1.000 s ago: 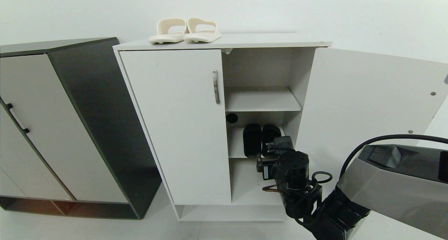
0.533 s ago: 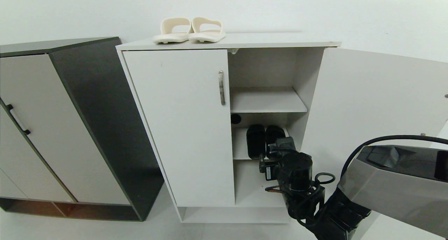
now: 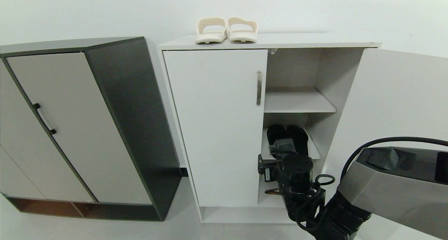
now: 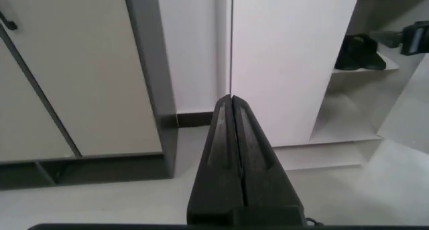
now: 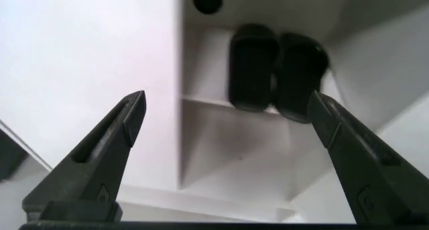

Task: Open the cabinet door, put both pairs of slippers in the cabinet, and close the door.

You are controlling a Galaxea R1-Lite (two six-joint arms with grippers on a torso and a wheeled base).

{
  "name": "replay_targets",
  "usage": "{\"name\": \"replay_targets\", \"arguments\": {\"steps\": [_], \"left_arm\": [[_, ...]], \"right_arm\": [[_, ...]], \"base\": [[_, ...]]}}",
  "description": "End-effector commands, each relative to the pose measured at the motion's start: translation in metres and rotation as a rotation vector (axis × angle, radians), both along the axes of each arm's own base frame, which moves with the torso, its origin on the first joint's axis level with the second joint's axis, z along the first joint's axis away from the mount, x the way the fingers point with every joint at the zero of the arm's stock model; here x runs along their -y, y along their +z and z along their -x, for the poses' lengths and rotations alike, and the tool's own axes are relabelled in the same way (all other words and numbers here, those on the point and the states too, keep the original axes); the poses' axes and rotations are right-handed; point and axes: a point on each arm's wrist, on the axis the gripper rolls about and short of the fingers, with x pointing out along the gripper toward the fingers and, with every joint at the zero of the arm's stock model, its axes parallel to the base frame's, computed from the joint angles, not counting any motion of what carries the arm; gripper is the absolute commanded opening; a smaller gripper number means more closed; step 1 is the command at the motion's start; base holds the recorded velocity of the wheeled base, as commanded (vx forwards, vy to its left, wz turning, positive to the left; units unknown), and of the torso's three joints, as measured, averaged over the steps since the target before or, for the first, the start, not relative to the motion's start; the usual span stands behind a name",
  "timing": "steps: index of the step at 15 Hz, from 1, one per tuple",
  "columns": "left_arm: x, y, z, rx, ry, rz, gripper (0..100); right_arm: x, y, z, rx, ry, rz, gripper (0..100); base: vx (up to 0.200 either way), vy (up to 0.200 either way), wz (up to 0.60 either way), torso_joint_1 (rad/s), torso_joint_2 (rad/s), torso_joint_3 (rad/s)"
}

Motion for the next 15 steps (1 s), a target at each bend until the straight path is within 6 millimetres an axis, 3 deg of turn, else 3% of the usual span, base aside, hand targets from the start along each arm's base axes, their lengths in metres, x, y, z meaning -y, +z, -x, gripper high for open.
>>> {"name": "replay_targets", "arguments": {"steps": [1,7,15], "left_arm": [[0.000,0.000,0.000,-0.001,0.000,0.000,0],[0.000,0.000,0.000,-0.001,-0.003,0.000,0],[0.000,0.000,0.000,-0.001,-0.002,0.000,0]], "right_arm": [[0.000,-0.001,0.001,0.006,0.004,-0.006,100],[0.011,-0.003,-0.003,0.015,0.008,0.005,100],[0.012,-0.008,-0.003,0.025,0.039,0.016,100]], "base": [[0.000,0.200,0.00,0.002,0.00,0.002],[0.000,0.200,0.00,0.002,0.00,0.000],[0.000,0.000,0.00,0.000,0.00,0.000]]}}
